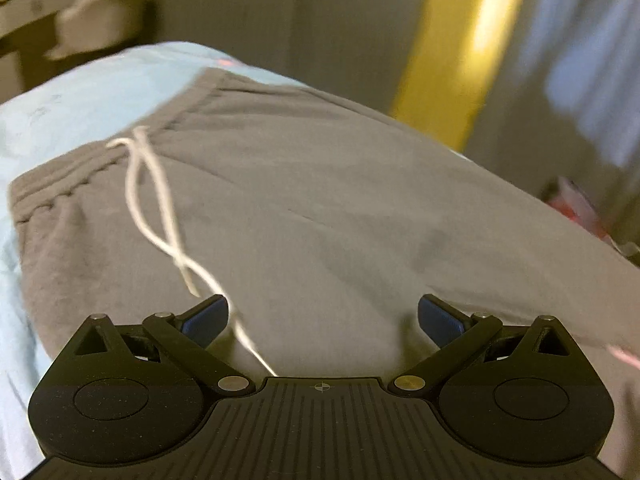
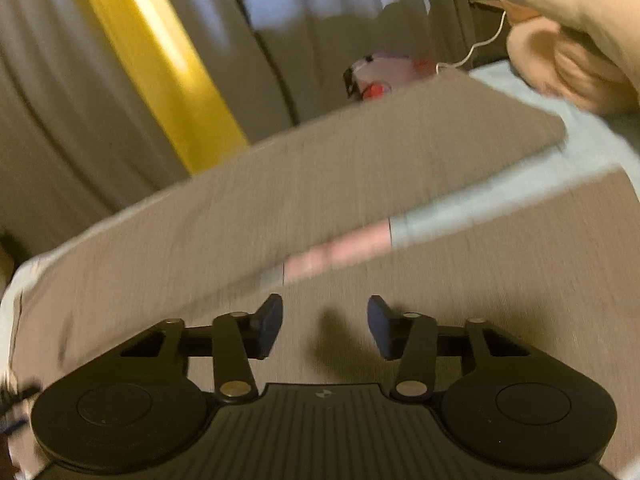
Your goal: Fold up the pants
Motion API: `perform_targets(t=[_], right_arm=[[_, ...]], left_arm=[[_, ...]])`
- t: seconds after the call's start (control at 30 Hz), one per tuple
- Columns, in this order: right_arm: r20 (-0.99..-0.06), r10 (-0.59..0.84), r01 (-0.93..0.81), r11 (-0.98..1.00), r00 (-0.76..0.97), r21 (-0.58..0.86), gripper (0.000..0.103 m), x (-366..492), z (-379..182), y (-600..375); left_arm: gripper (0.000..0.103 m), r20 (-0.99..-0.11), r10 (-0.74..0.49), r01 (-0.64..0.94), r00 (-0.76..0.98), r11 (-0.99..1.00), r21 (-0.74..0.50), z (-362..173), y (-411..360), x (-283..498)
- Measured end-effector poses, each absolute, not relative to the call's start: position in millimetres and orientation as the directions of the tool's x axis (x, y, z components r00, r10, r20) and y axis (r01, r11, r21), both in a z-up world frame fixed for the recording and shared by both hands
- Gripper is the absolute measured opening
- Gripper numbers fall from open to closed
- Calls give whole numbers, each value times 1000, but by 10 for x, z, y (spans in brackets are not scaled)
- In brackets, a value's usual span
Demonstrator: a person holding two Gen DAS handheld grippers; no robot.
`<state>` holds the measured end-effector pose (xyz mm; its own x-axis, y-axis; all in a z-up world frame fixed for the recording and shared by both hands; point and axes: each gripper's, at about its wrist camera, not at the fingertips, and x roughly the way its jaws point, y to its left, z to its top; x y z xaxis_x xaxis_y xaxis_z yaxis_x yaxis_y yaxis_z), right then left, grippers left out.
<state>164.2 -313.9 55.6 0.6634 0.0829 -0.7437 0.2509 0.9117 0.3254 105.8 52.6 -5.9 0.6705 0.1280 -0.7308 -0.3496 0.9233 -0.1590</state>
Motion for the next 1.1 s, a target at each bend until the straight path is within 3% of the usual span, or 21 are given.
perform_targets(t=[0.03, 0.07, 0.23, 0.27, 0.3, 0.33, 0.37, 0.67, 0.7, 0.73, 0.8, 0.87, 0.9, 1.1], right_arm=[[-742, 76, 260, 909, 667, 327, 32, 1841, 560, -3185], [-742, 66, 273, 905, 668, 326, 31, 2029, 561, -3225], [-776, -26, 369, 889, 630, 270, 32, 3127, 401, -3324], [-783, -43, 396, 879, 621, 266, 35, 3346, 355, -3334], [-788, -44, 416, 866, 615, 276, 46, 3530, 311, -3344], [-791, -44, 440, 849, 611, 292, 65, 3725, 261, -3358], [-794, -50, 461, 835, 606, 299, 72, 3894, 225, -3373], [-827, -197, 627, 747, 526, 221, 76, 4709, -218, -3438], [-822, -228, 618, 765, 522, 180, 66, 4713, -246, -3400], [-819, -272, 612, 782, 505, 118, 42, 4711, -270, -3369], [-811, -316, 574, 818, 492, 30, 31, 4687, -302, -3352], [-814, -298, 505, 863, 499, -6, 11, 4630, -250, -3343], [-813, -273, 495, 868, 514, 21, 7, 4544, -177, -3367], [-672, -151, 426, 866, 725, 264, 4, 3083, 418, -3580]], left_arm=[[103, -725, 179, -391, 665, 911, -134, -151, 574, 1061], [103, -720, 225, -425, 657, 899, -108, -238, 621, 1055], [103, -666, 323, -482, 673, 874, -62, -359, 721, 1084], [103, -645, 339, -481, 685, 875, -52, -365, 710, 1093], [103, -634, 342, -472, 693, 880, -41, -382, 689, 1110], [103, -632, 336, -458, 698, 889, -33, -405, 669, 1130], [103, -640, 335, -447, 692, 894, -15, -444, 640, 1160], [103, -577, 374, -435, 726, 900, 36, -562, 511, 1146], [103, -573, 378, -434, 727, 900, 42, -563, 472, 1119], [103, -571, 379, -434, 728, 900, 44, -565, 470, 1126], [103, -569, 377, -435, 730, 900, 38, -576, 497, 1137], [103, -568, 373, -434, 733, 900, 31, -579, 509, 1131], [103, -570, 370, -434, 733, 900, 26, -578, 517, 1132], [103, -573, 360, -434, 736, 901, 7, -582, 541, 1116]])
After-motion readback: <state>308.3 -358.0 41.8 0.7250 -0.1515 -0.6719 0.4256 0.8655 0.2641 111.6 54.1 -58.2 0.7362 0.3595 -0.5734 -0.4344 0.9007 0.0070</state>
